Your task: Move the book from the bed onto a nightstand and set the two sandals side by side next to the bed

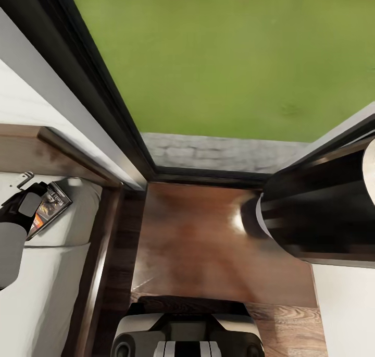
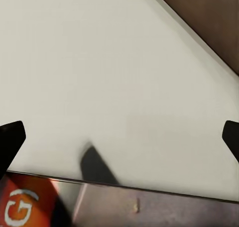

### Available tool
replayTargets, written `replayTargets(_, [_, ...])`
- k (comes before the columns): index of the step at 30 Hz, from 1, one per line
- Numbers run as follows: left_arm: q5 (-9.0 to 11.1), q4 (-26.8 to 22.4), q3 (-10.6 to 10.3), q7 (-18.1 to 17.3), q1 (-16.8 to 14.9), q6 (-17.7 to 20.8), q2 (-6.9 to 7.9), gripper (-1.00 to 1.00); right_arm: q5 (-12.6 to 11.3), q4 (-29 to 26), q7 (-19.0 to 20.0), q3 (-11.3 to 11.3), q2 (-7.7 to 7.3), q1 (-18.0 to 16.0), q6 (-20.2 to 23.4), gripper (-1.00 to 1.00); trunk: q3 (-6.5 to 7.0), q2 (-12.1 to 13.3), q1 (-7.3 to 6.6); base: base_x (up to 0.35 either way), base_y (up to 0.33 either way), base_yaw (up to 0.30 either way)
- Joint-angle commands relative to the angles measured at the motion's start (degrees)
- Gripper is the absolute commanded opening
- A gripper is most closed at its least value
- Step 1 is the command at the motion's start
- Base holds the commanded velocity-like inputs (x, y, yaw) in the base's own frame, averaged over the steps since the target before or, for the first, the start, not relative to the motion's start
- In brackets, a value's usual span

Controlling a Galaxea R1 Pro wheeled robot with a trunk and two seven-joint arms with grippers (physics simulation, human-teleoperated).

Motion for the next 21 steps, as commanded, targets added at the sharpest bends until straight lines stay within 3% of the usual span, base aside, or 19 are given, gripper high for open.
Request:
replayTargets(1, [1.00,0.20,0.19,0.12,0.03,0.34,-0.04,1.00,-0.21,0.21,0.30,-0.44,-0.03,-0.07,-0.08,1.00,-0.03,-0.02,0.01,0.000,0.000,0.000])
replayTargets(21, [1.00,0.28,0.16,0.12,0.03,0.34,-0.06,1.00,-0.21,0.21,0.30,-0.44,-0.04,-0.05,-0.08,1.00,-0.03,-0.02,0.01,0.000,-0.047,0.000])
